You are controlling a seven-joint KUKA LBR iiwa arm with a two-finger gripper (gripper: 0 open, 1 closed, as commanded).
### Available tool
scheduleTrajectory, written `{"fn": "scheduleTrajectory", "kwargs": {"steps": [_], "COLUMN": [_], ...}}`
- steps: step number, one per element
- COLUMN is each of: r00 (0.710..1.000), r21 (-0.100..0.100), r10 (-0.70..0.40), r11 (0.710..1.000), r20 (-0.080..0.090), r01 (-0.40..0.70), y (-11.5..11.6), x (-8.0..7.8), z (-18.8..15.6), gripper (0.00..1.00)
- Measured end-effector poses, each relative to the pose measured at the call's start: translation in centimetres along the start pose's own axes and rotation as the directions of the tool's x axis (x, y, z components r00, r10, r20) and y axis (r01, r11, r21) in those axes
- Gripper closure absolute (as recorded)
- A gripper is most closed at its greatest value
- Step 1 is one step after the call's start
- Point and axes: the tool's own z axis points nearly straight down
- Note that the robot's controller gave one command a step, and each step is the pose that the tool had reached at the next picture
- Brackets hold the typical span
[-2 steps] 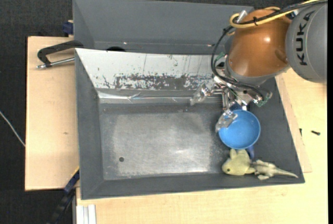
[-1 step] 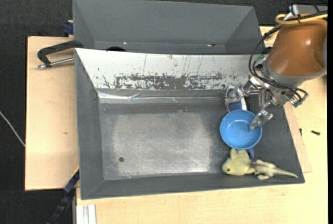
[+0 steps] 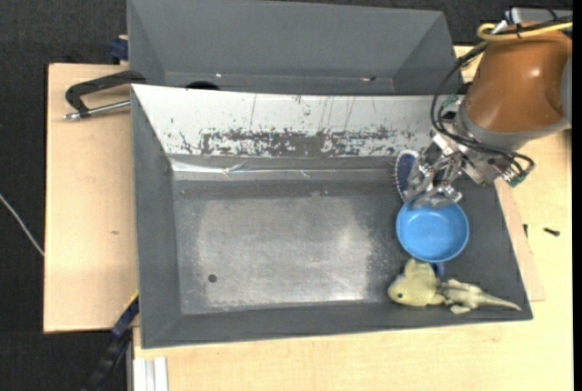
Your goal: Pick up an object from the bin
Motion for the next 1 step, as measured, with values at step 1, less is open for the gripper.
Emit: {"fn": "scheduleTrajectory", "kwargs": {"steps": [1], "r00": [1.000], "r21": [0.012], "r10": [-0.015], "r11": [1.000], "r20": [0.007], "r01": [0.015], "y": [0.05], "x": [0.58], "z": [-10.78], "gripper": [1.00]}}
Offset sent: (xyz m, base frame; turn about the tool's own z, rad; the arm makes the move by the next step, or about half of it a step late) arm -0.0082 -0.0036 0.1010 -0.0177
